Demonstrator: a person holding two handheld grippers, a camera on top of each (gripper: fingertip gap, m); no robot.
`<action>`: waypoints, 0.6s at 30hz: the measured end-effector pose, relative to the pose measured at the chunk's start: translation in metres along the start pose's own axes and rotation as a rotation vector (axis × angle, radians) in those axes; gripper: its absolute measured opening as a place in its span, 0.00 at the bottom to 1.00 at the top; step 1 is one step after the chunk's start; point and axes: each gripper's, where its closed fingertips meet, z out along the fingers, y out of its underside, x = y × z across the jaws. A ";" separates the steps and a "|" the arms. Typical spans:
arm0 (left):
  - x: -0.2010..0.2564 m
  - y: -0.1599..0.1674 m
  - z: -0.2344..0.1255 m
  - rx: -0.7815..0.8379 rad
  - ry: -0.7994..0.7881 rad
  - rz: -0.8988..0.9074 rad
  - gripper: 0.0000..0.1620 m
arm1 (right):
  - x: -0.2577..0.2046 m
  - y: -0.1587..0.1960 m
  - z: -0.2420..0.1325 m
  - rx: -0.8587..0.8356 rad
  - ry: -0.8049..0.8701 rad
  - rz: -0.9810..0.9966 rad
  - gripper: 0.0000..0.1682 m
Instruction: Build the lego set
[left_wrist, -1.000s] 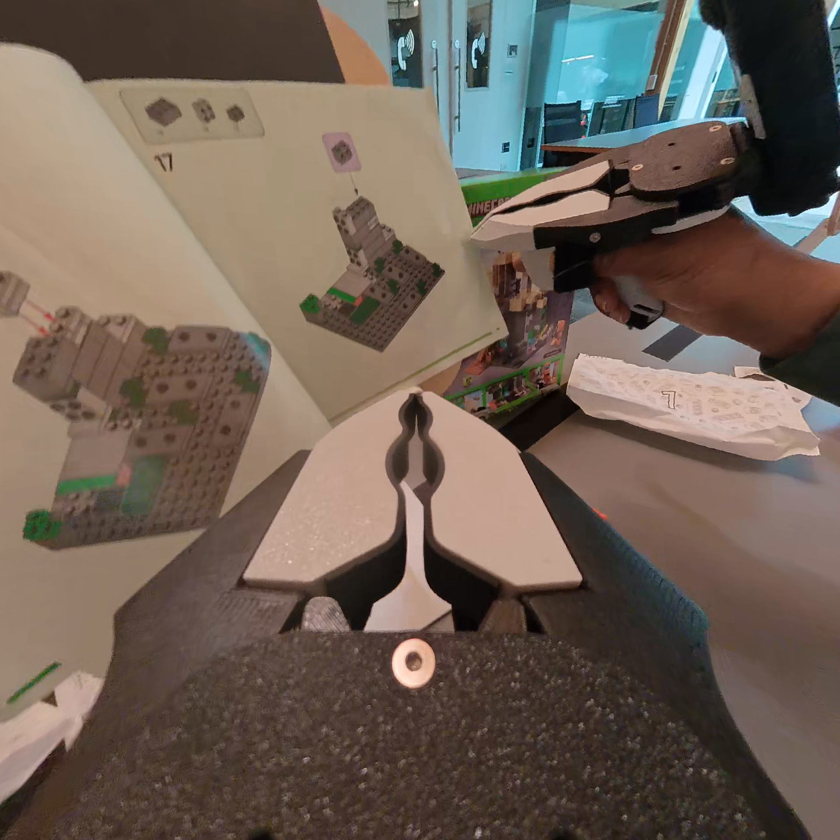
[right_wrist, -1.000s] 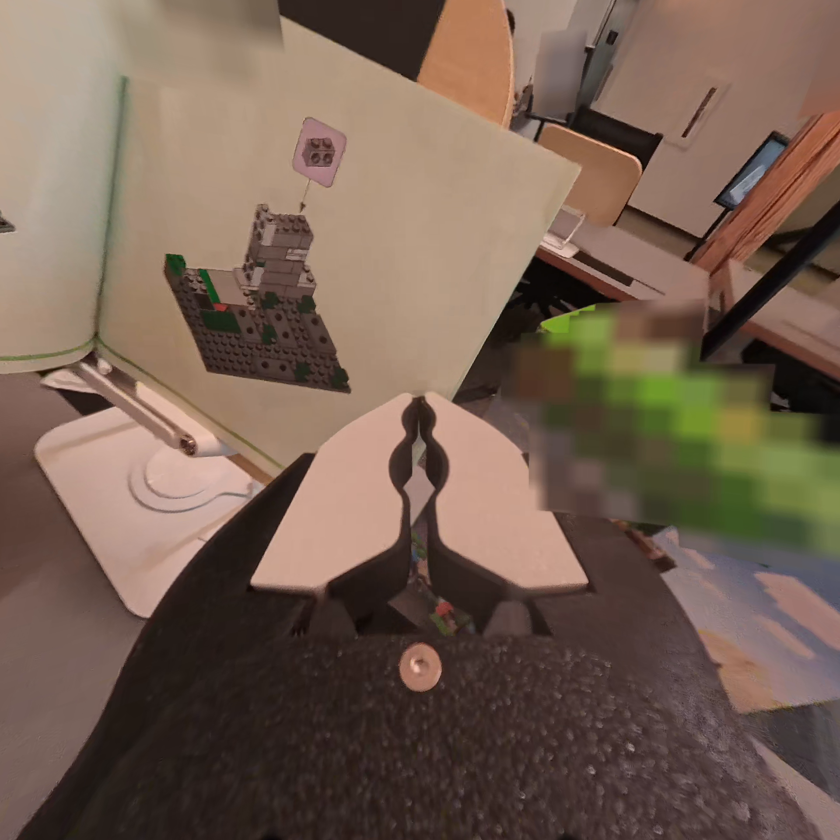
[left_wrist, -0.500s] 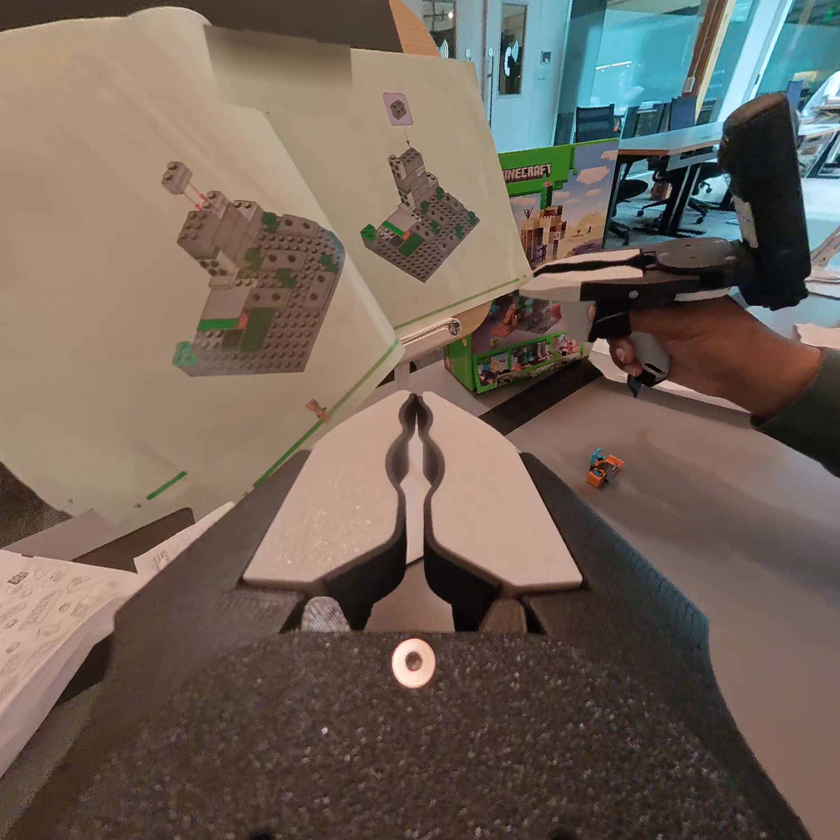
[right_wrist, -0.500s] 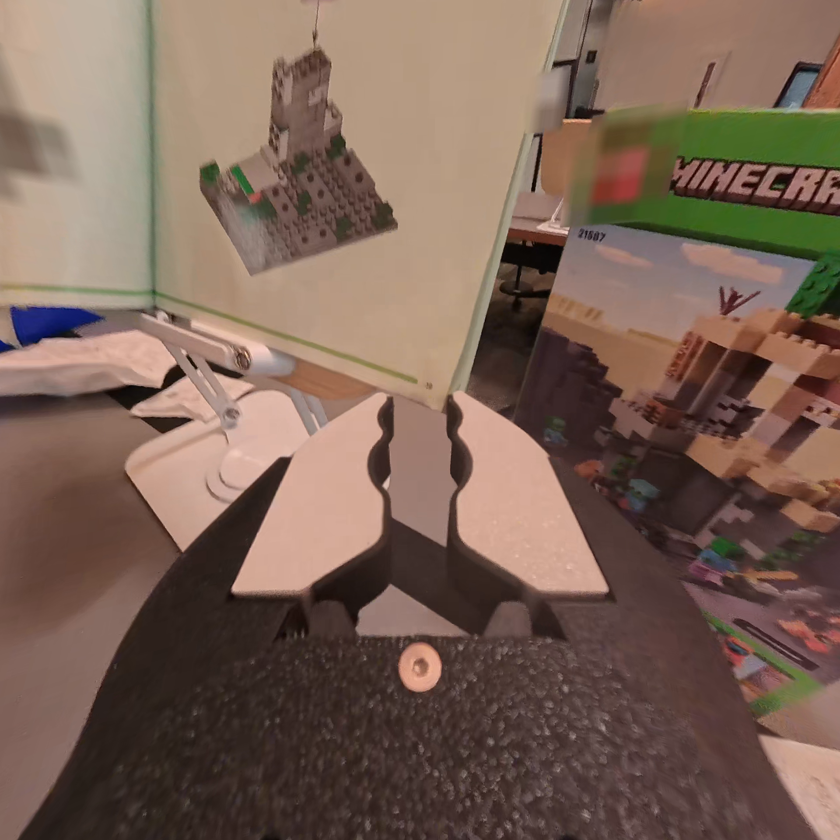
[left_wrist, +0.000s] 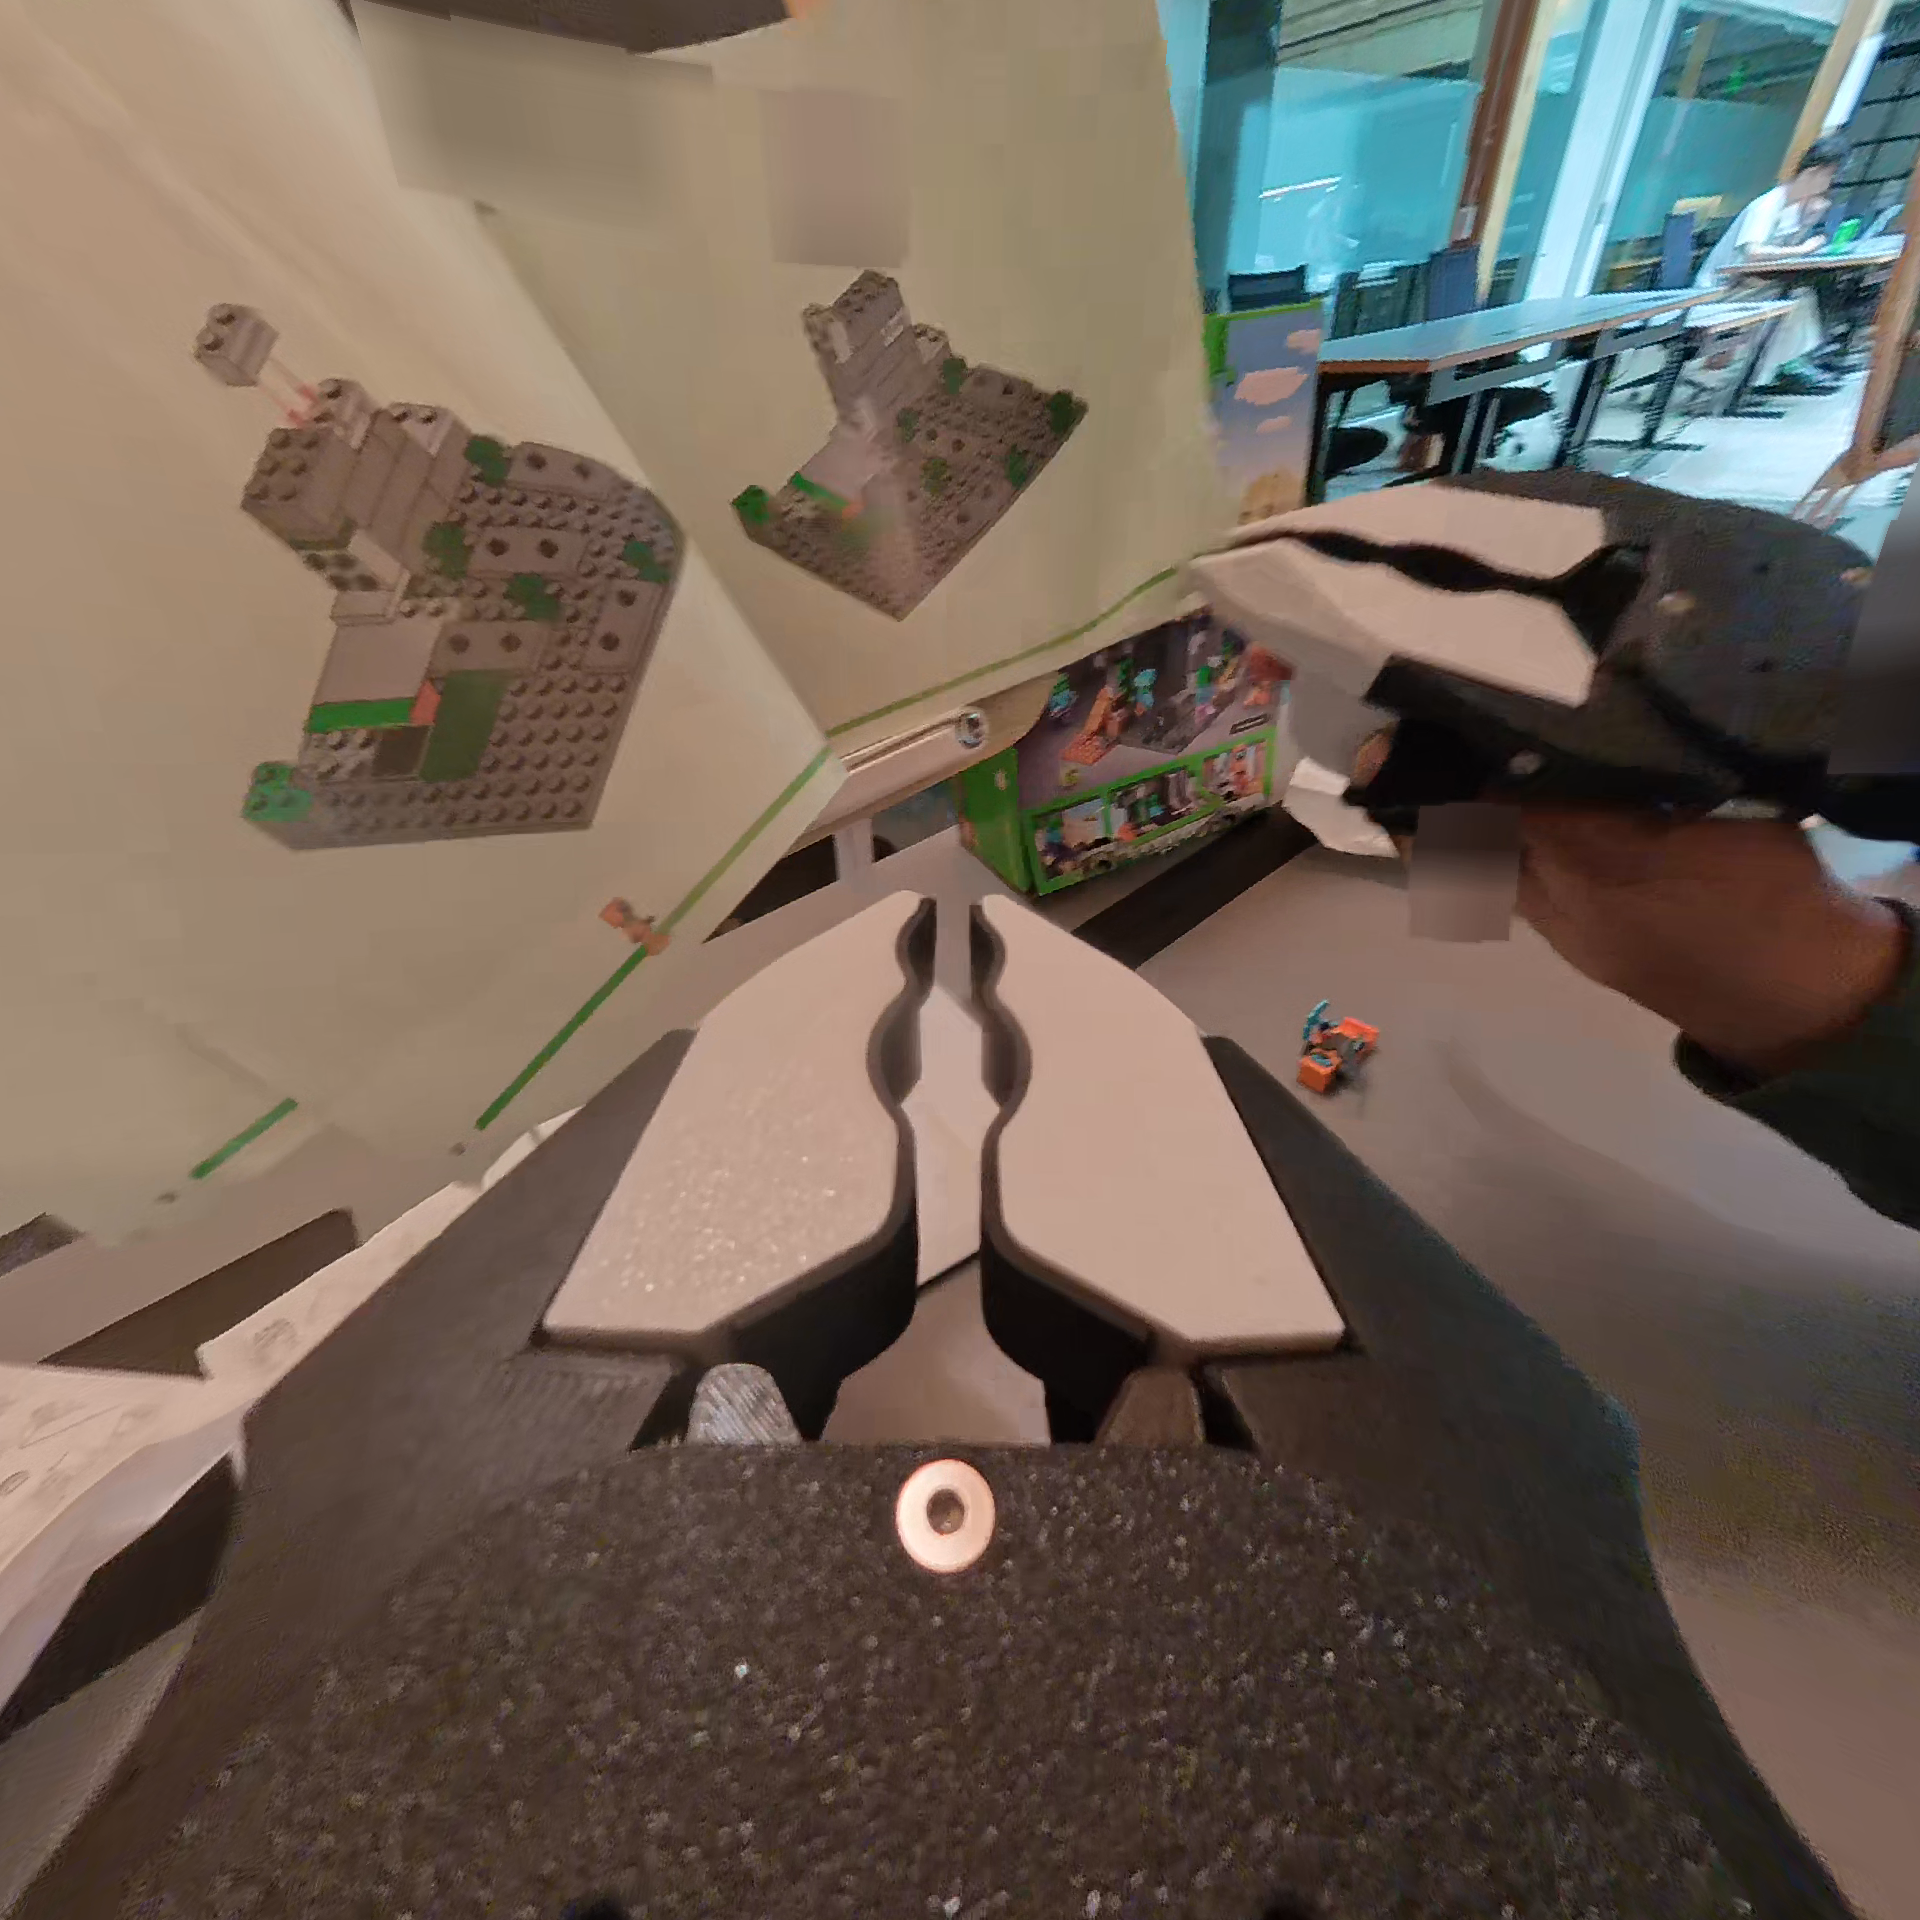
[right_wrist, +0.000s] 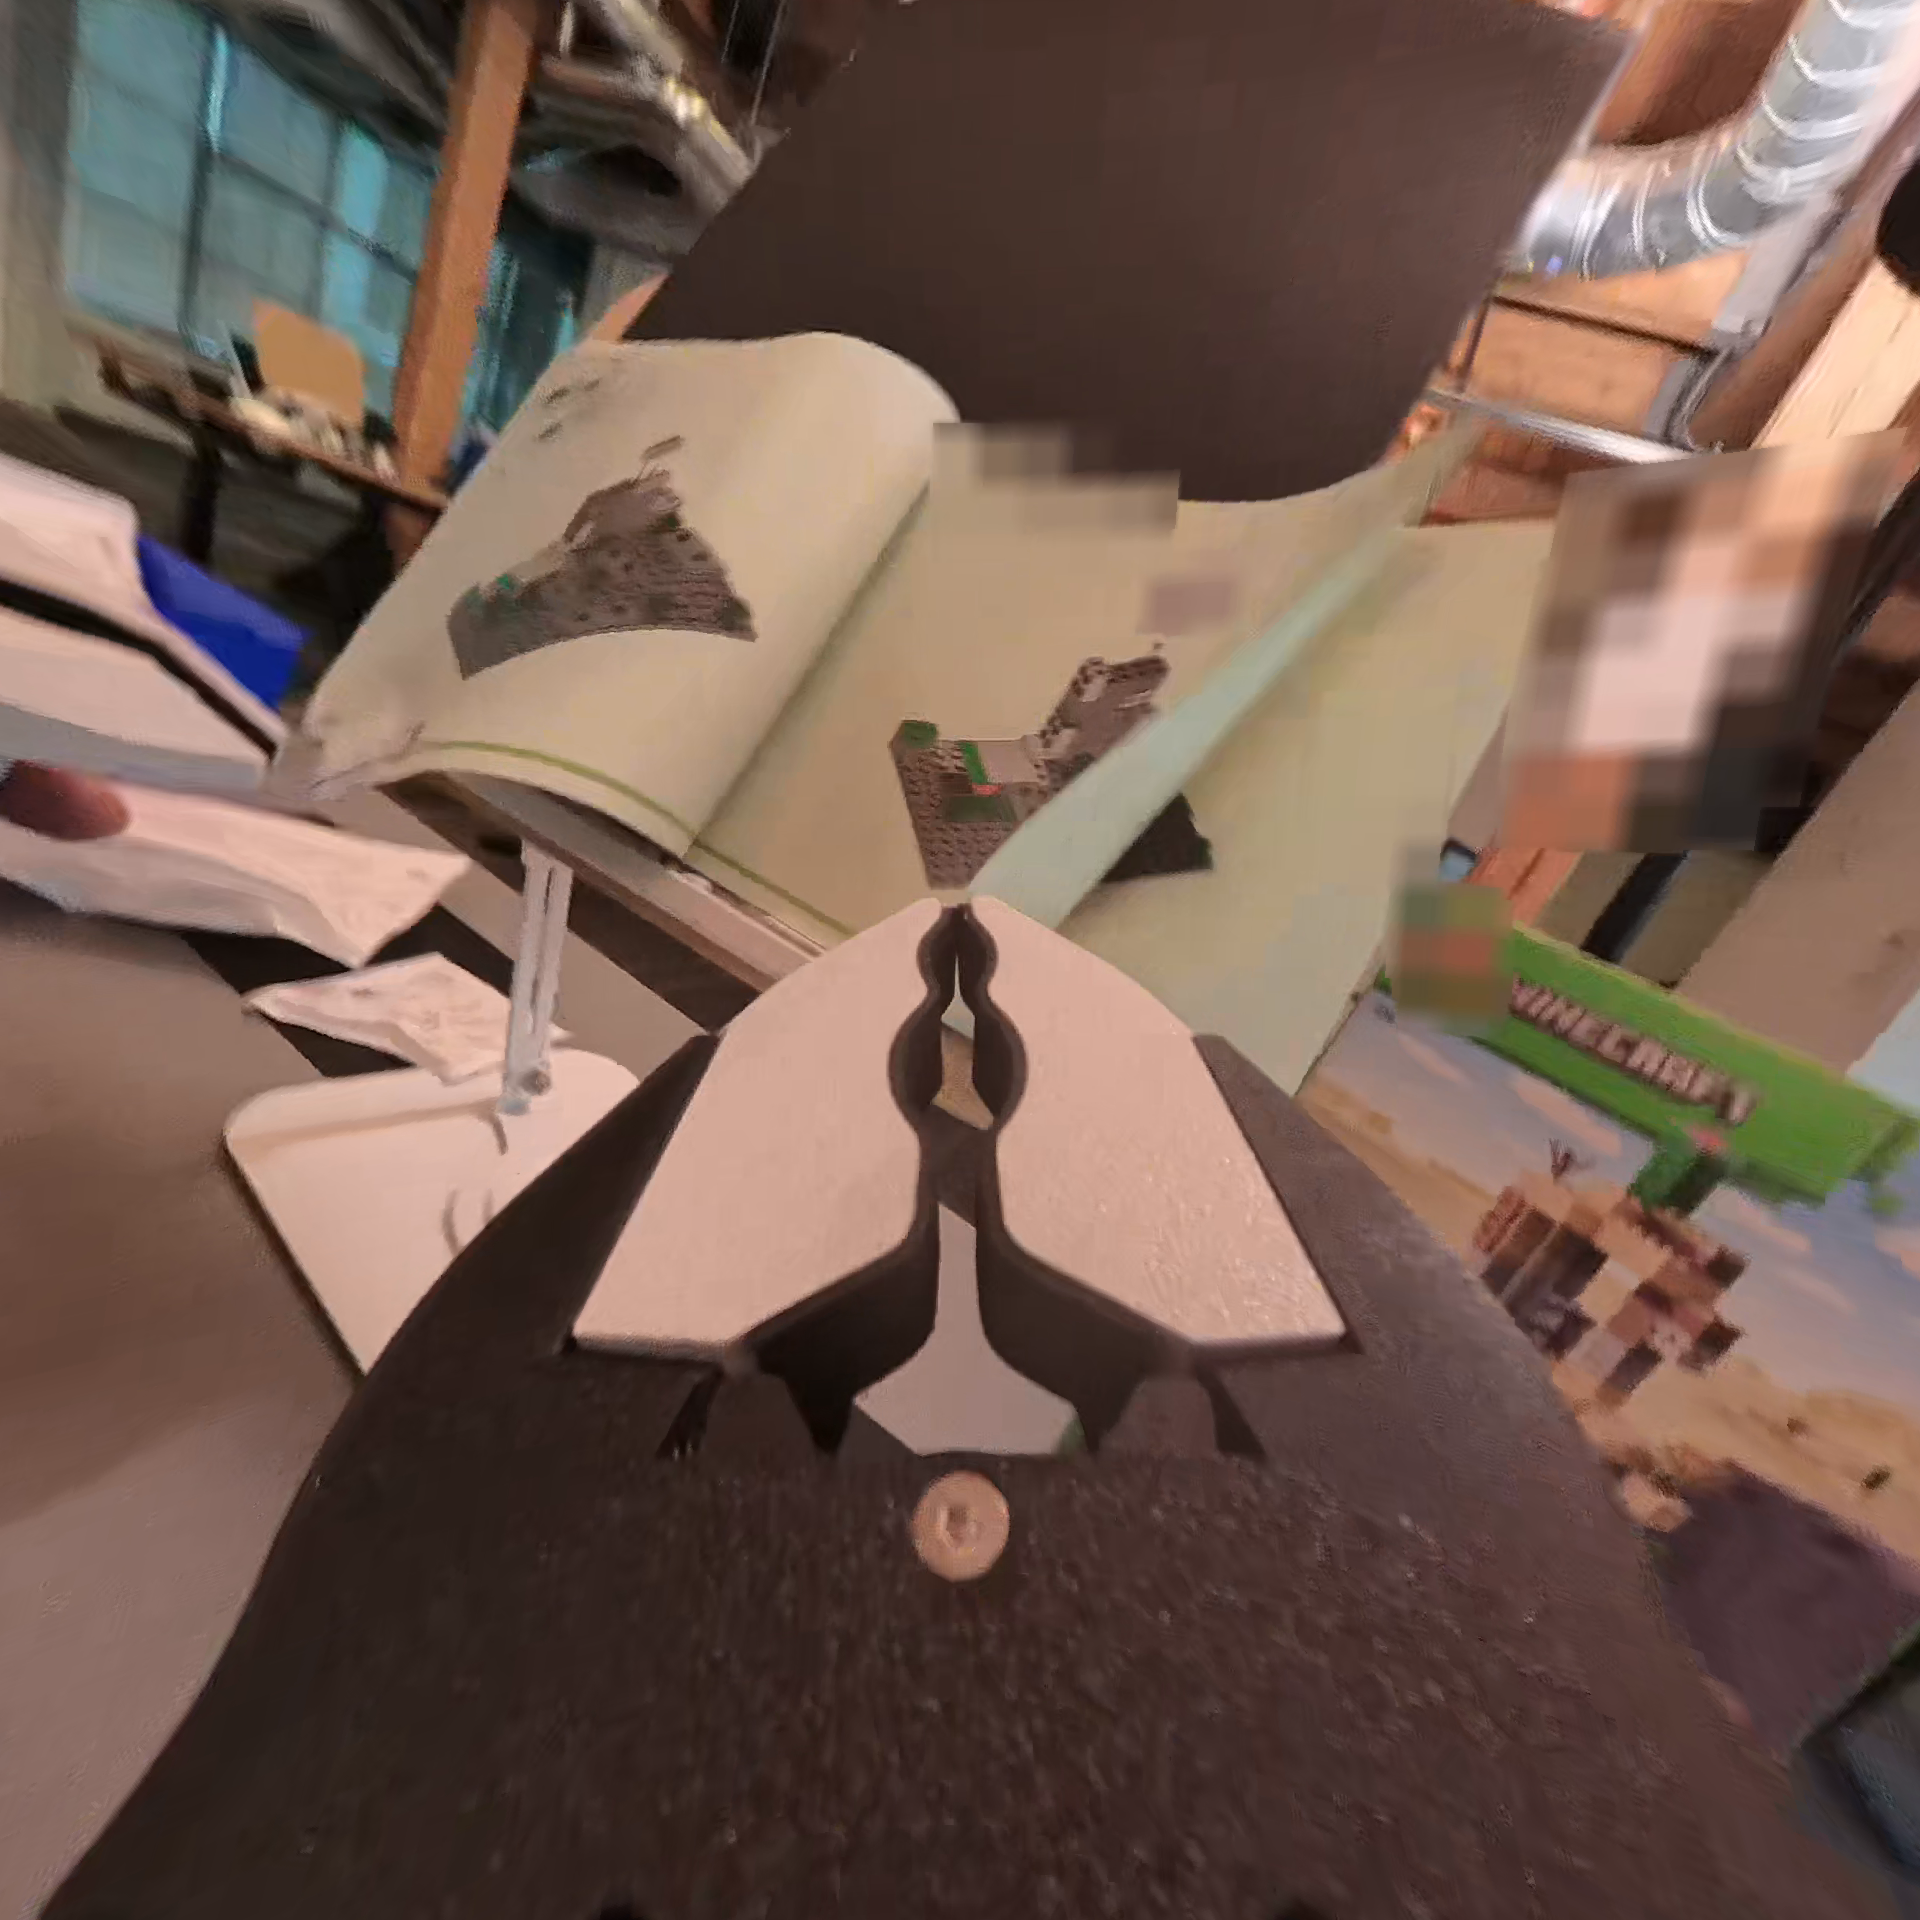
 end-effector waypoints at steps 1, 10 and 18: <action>0.005 -0.004 0.002 0.006 0.020 -0.001 0.04 | -0.006 -0.003 0.001 -0.010 0.000 -0.060 0.00; 0.033 -0.053 0.019 0.098 0.124 -0.080 0.08 | -0.044 -0.015 0.005 -0.019 -0.033 -0.266 0.00; 0.018 -0.043 0.012 0.092 0.093 -0.114 0.09 | -0.076 -0.012 0.008 -0.017 -0.082 -0.363 0.00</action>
